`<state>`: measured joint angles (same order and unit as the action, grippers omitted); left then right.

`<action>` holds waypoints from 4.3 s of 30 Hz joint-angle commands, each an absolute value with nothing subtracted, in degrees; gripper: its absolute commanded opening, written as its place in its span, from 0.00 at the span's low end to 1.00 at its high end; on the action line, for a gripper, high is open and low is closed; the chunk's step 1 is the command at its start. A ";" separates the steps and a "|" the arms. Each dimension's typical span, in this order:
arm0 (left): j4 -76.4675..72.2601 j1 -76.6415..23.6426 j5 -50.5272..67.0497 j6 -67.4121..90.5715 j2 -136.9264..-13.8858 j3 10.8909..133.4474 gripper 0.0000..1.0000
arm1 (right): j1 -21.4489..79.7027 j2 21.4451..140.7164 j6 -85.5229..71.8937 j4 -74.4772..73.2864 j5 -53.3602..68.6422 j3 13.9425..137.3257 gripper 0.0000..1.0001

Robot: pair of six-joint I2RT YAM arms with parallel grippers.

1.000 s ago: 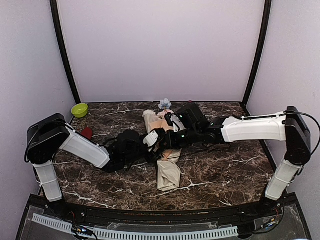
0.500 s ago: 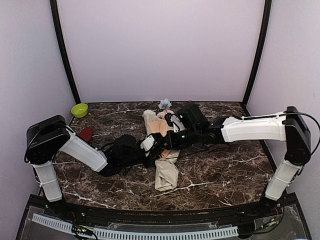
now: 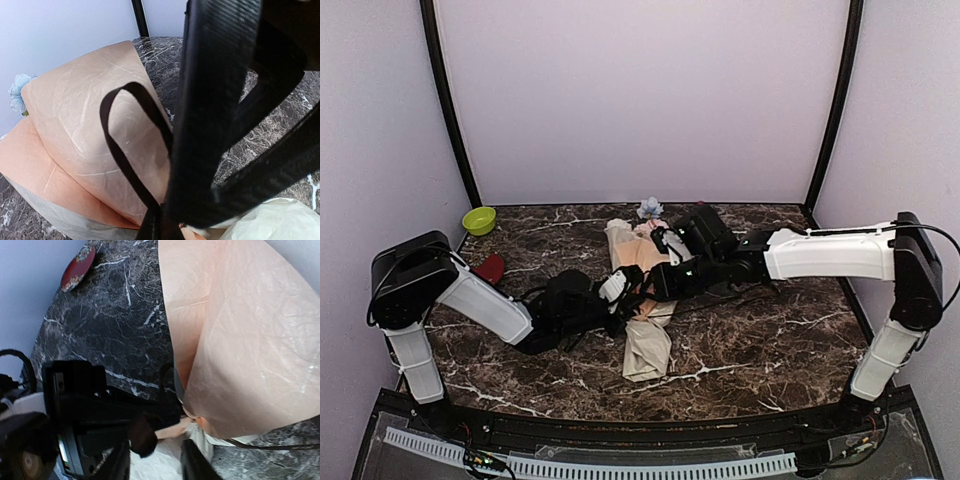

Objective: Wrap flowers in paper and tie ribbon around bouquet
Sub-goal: Pass from the right arm to the left, then pick up the right side of the ribbon from the center of the board, then place the right side of the ribbon on the folded bouquet.

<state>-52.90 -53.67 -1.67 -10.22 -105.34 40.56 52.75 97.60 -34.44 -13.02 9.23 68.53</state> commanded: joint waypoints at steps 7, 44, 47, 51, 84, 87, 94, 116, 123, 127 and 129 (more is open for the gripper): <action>-57.39 -53.70 -1.81 -7.64 -102.57 37.98 0.00 | 37.26 82.79 -30.32 -32.05 -9.07 60.77 0.59; -65.61 -56.00 2.52 -7.27 -106.43 35.00 0.00 | 15.71 98.67 -25.06 -25.62 -10.56 55.60 0.00; -65.33 -56.36 1.68 -7.76 -106.35 35.05 0.00 | 15.55 96.23 -24.01 -26.70 -9.89 56.59 0.00; -64.34 -57.22 0.92 -9.08 -106.89 35.80 0.00 | 16.31 91.83 -21.75 -25.54 -3.31 56.70 0.00; -65.38 -61.26 -3.98 -12.74 -109.23 35.75 0.00 | 61.15 107.31 -25.60 -24.17 -0.55 105.12 0.00; -66.13 -61.26 -4.05 -12.87 -109.57 35.64 0.00 | 57.45 98.04 -28.57 -23.18 -10.40 95.21 0.00; -65.98 -61.26 -3.55 -12.92 -109.95 36.01 0.00 | 44.88 76.13 -30.46 -25.18 -19.12 73.51 0.00; -65.42 -61.35 -5.11 -13.33 -109.34 35.43 0.00 | 57.56 94.54 -24.73 -12.22 17.81 89.22 0.00; -65.83 -61.33 -5.21 -13.97 -109.66 35.31 0.00 | 58.89 100.32 -28.07 -11.57 18.19 95.21 0.00; -65.81 -61.35 -5.01 -14.17 -109.69 35.42 0.00 | 58.89 105.79 -30.72 -13.35 14.22 98.77 0.00; -65.78 -61.35 -5.15 -14.15 -109.69 35.34 0.00 | 58.89 108.37 -33.74 -13.26 13.08 100.17 0.00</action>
<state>-64.71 -61.04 -4.95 -13.30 -110.61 36.23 58.94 103.31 -28.62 -14.26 16.25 97.34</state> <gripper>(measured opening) 0.006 0.004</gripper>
